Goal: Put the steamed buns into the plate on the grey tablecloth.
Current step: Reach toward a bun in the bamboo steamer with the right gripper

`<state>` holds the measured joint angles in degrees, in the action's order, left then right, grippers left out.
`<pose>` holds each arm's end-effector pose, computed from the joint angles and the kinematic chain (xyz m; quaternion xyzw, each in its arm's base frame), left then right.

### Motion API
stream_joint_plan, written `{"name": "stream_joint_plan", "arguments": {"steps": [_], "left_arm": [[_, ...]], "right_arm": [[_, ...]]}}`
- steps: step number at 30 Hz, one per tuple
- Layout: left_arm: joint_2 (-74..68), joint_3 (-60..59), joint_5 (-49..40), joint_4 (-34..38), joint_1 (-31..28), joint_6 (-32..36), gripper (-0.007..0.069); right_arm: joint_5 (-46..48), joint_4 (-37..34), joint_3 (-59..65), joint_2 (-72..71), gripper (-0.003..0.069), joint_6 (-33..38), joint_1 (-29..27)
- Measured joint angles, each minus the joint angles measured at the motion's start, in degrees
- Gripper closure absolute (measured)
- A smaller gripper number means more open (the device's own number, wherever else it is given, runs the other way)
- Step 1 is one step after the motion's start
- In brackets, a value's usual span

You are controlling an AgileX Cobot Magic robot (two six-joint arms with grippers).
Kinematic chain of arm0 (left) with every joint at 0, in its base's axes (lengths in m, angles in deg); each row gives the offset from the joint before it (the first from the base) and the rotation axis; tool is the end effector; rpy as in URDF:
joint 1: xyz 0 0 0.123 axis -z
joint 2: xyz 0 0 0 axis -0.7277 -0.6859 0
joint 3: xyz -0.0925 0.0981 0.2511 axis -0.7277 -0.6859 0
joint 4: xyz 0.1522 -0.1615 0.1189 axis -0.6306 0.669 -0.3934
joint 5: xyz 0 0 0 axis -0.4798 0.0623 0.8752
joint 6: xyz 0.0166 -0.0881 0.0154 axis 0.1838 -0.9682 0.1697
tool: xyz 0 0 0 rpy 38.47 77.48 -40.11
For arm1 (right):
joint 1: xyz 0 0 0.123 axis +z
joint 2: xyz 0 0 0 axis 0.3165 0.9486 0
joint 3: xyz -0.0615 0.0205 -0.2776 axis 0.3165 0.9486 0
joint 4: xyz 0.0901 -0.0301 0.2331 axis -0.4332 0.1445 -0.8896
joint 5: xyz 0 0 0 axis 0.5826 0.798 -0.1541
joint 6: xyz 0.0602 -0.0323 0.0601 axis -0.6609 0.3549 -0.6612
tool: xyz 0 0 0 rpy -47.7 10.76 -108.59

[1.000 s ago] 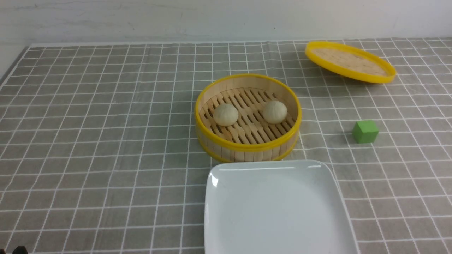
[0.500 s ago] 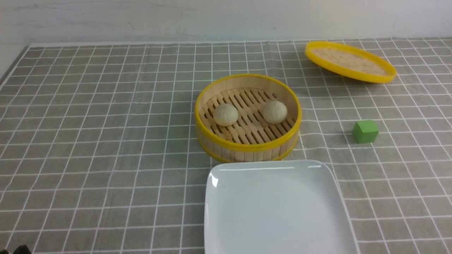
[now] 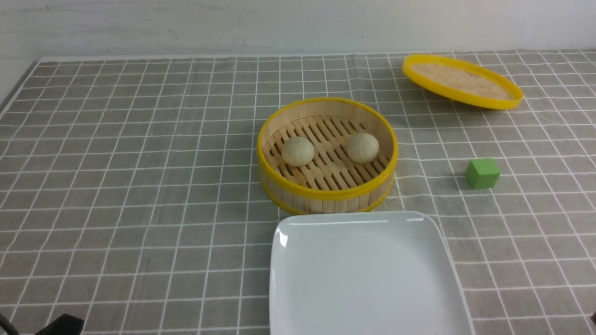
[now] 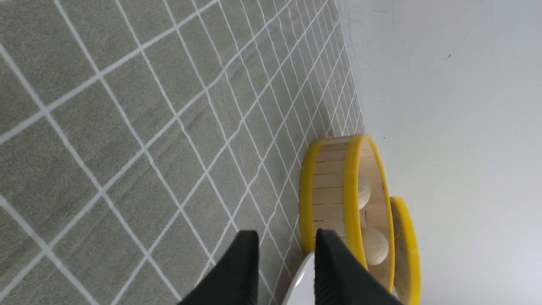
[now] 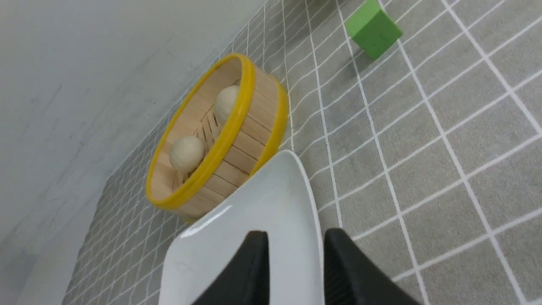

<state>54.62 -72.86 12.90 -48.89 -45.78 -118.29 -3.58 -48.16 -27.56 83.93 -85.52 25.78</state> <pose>0.0521 -0.0138 0.1793 -0.4095 0.6752 -0.3987 0.4663 0.0501 0.0204 0.1924 0.2257 0.7316 0.3537 0.5373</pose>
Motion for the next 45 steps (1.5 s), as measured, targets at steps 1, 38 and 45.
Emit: {"name": "stream_joint_plan", "arguments": {"steps": [1,38,45], "left_arm": [[0.00,0.77,-0.99,0.00,0.00,0.97,0.0425],[-43.43,29.39,-28.31,-7.08,0.00,32.02,0.0360],[-43.43,29.39,-27.75,-7.08,0.00,32.02,0.0357]], "right_arm": [[-0.40,0.75,-1.13,0.00,0.0498,0.44,0.00],[24.58,13.60,-90.40,112.04,0.0277,26.97,15.40],[26.80,18.56,-107.57,126.31,0.0284,25.72,15.40]]}}
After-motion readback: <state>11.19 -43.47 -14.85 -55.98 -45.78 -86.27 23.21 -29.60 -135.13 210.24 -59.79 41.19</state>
